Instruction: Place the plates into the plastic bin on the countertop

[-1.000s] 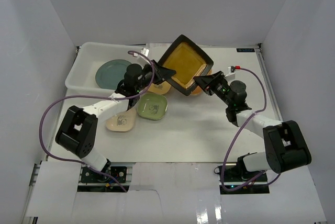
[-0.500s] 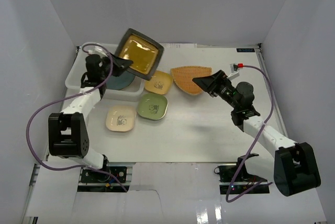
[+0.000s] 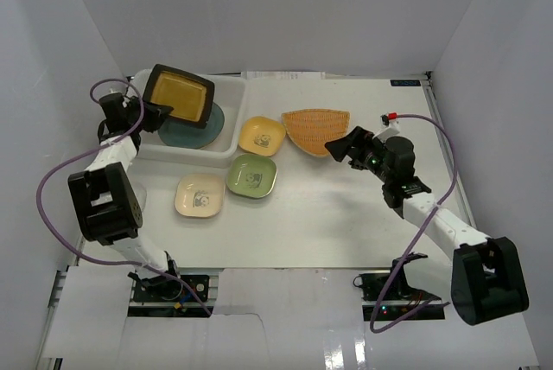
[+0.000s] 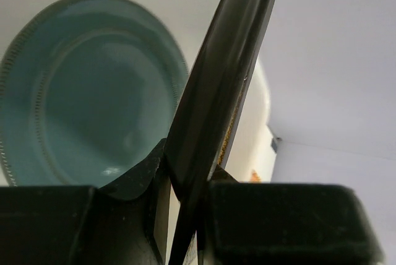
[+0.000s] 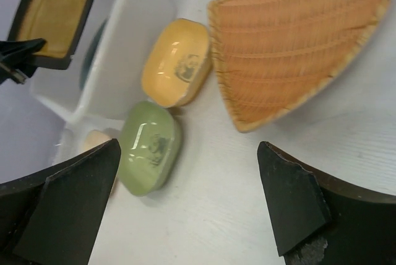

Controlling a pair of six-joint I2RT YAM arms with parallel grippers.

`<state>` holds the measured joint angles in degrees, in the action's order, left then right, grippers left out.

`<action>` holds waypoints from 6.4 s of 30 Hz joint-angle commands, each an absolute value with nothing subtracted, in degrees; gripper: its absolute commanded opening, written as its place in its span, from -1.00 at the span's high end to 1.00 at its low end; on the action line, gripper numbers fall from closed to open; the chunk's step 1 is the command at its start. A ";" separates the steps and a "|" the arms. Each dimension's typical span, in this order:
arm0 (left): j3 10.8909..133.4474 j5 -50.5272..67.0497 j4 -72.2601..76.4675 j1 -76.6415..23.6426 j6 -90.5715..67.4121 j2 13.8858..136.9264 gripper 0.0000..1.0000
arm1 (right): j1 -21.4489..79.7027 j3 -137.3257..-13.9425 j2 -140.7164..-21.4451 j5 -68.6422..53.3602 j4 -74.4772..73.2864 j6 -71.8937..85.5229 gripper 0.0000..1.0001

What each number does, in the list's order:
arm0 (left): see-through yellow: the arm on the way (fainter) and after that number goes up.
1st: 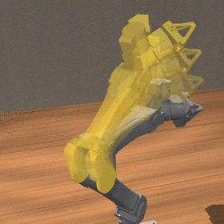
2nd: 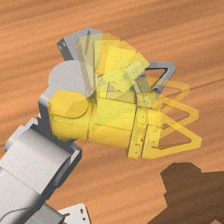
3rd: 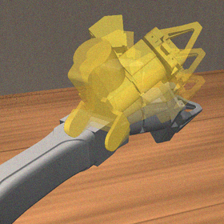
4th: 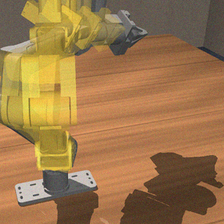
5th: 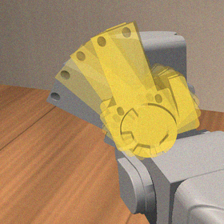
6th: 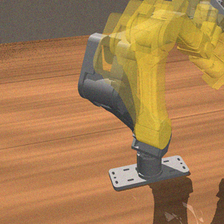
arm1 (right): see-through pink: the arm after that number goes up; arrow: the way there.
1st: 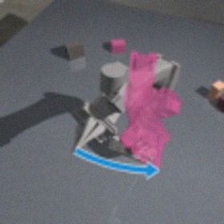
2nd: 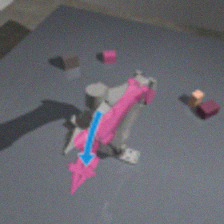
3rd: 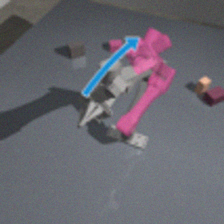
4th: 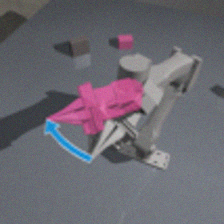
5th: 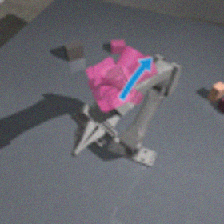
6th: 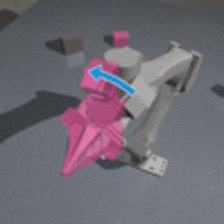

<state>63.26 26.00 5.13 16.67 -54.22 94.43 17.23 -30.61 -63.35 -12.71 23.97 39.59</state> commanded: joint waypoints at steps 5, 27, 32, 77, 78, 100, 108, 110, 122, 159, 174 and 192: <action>68.73 25.58 3.08 16.26 -47.30 97.20 0.60 | 13.01 -35.85 -75.48 -7.65 21.53 34.45 -0.86; 63.72 3.08 -9.84 13.98 -30.50 84.21 -0.96 | 10.81 -45.62 -109.76 -15.64 45.94 63.78 -0.33; 62.14 4.13 -7.47 8.71 -27.52 74.03 -0.96 | 9.58 -41.58 -110.57 -16.35 57.21 71.54 0.59; 70.94 18.73 2.11 4.78 -45.43 81.92 1.00 | 15.55 -31.46 -69.95 -25.32 34.02 46.24 -0.57; 69.62 18.98 2.54 6.83 -46.31 81.57 1.00 | 16.77 -31.99 -70.66 -24.70 32.97 45.45 -0.56; 66.79 10.89 -1.50 16.79 -43.42 88.51 -0.96 | 29.35 -69.07 -113.90 -10.38 18.11 36.74 -0.60; 59.61 11.69 -2.99 14.42 -40.70 70.36 -0.96 | 30.41 -72.95 -119.88 -7.91 17.84 38.76 -0.33; 53.46 10.47 -4.21 13.54 -38.51 65.94 -0.96 | 30.50 -73.21 -120.67 -7.74 18.10 39.37 -0.22; 37.63 13.80 -20.20 13.27 -33.49 45.38 -0.84 | 29.71 -68.03 -113.23 -2.47 21.97 40.78 0.85; 18.37 -0.35 -19.43 7.82 -50.10 51.51 -0.59 | 48.69 -137.90 -146.16 13.79 12.30 31.64 0.85; 19.07 3.16 -21.27 7.74 -48.17 46.33 1.00 | 48.08 -115.86 -128.96 11.08 13.89 27.69 -0.20; 41.20 17.17 -33.58 2.64 -42.19 39.54 1.00 | 33.04 -50.64 -92.45 -8.51 20.74 32.42 -0.53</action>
<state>33.45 18.63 -35.42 2.92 -44.34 38.79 31.07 -53.30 -92.14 -1.93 18.61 30.15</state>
